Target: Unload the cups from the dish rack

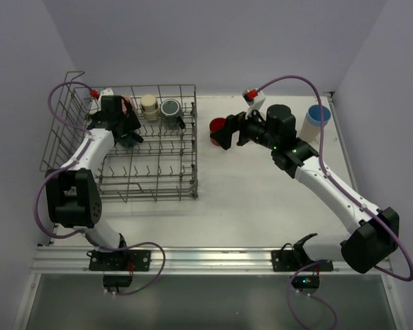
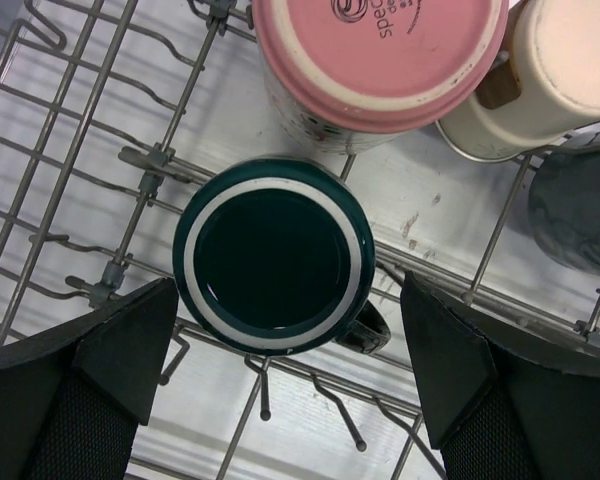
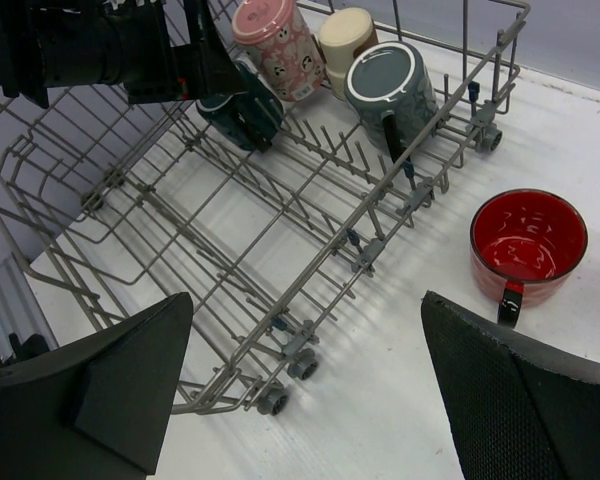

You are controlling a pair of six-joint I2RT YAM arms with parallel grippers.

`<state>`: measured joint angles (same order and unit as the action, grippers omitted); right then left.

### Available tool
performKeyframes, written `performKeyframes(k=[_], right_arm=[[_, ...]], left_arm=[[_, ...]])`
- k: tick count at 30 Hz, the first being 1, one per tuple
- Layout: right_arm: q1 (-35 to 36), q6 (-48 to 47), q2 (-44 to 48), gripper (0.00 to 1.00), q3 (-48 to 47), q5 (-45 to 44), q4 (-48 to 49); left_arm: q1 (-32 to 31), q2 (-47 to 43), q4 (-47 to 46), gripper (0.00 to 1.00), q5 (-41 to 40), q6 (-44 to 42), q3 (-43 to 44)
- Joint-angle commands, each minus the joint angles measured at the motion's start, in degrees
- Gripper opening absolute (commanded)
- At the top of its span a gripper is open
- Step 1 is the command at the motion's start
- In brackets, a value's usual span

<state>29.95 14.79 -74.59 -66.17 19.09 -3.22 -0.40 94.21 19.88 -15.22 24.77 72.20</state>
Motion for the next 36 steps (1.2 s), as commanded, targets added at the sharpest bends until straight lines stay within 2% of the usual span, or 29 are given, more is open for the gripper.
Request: performKeyframes(k=[1, 7, 13, 19, 28, 29, 32, 33, 35, 36], right_arm=[[0.37, 1.12, 0.76, 0.99, 0.17, 1.65, 2.87], [1.42, 0.86, 0.50, 0.99, -0.10, 1.48, 2.87], [2.04, 0.77, 0.14, 0.99, -0.27, 1.83, 2.87], [2.65, 0.51, -0.03, 0.99, -0.54, 1.83, 2.87], [3.79, 0.24, -0.73, 0.99, -1.06, 1.48, 2.87], [3.97, 0.16, -0.74, 0.99, -1.15, 1.47, 2.79], [4.50, 0.15, -0.65, 0.99, -1.24, 1.30, 2.78], [4.59, 0.16, -0.56, 0.99, -1.33, 1.30, 2.87], [5.11, 0.59, -0.56, 0.99, -1.42, 1.47, 2.87], [5.37, 0.68, -0.65, 0.99, -1.50, 1.47, 2.87]], left_arm=[[0.40, 0.53, -5.37, 1.00, -0.60, -2.27, -0.66], [2.60, 2.90, -7.49, 1.00, 0.02, -2.19, -1.19], [3.39, 3.26, -6.69, 1.00, -2.88, -2.54, -1.54], [3.48, 4.22, -9.68, 1.00, 1.42, -2.63, -2.33], [3.48, 6.69, -8.89, 1.00, 2.39, -1.92, -1.28], [3.39, 6.25, -9.07, 0.97, 2.39, -1.84, -1.36], [3.39, 4.32, -9.16, 0.81, 2.57, -1.75, -1.80], [3.48, 3.62, -9.24, 0.71, 2.57, -1.66, -1.98], [3.39, 0.99, -9.33, 0.65, 3.18, -1.66, -2.42], [3.39, 0.10, -9.33, 0.58, 3.53, -1.57, -2.51]])
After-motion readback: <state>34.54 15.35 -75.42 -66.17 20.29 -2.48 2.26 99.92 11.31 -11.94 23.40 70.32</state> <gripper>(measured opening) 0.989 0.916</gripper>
